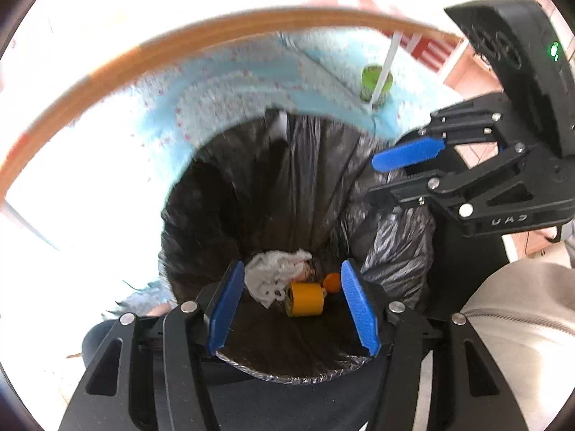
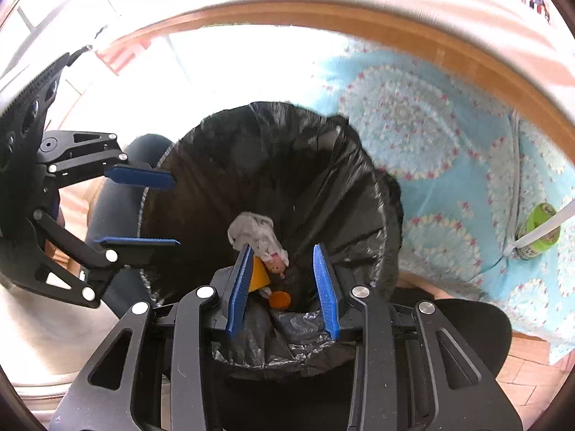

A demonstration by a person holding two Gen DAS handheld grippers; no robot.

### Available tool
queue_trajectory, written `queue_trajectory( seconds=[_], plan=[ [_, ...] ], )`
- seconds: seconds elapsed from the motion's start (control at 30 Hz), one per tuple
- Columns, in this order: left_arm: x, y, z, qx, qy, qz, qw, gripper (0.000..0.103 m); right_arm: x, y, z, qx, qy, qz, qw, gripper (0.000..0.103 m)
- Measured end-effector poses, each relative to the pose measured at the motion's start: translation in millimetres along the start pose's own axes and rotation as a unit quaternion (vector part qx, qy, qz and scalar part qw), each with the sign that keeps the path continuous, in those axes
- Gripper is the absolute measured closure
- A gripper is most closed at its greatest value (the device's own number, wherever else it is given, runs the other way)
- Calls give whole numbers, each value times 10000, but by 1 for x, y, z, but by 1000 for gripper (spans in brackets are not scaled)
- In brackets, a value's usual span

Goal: Collect trash
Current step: 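Move both open tools back over the mat toward the cardboard tube and blister pack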

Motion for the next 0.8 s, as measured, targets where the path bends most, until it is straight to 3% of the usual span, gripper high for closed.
queue_trajectory(
  seconds=[0.5, 0.8],
  plan=[
    [-5, 39, 80, 1138, 70, -132, 9934, 49, -5, 22, 69, 883, -78, 147, 9960, 61],
    [-18, 66, 110, 1536, 107, -142, 9880, 49, -4, 43, 98, 1287, -116, 231, 9913, 57]
  ],
)
Point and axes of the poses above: each gripper's, at about its wrist camera, not at the fingertips, and z roughly against the way its jaws point, x to its right, y to its top, the point moved 1 cm from there along -z, roughly the way its jaws point, and after that the axes turned 1 degree about z, right-handed, at the moved point
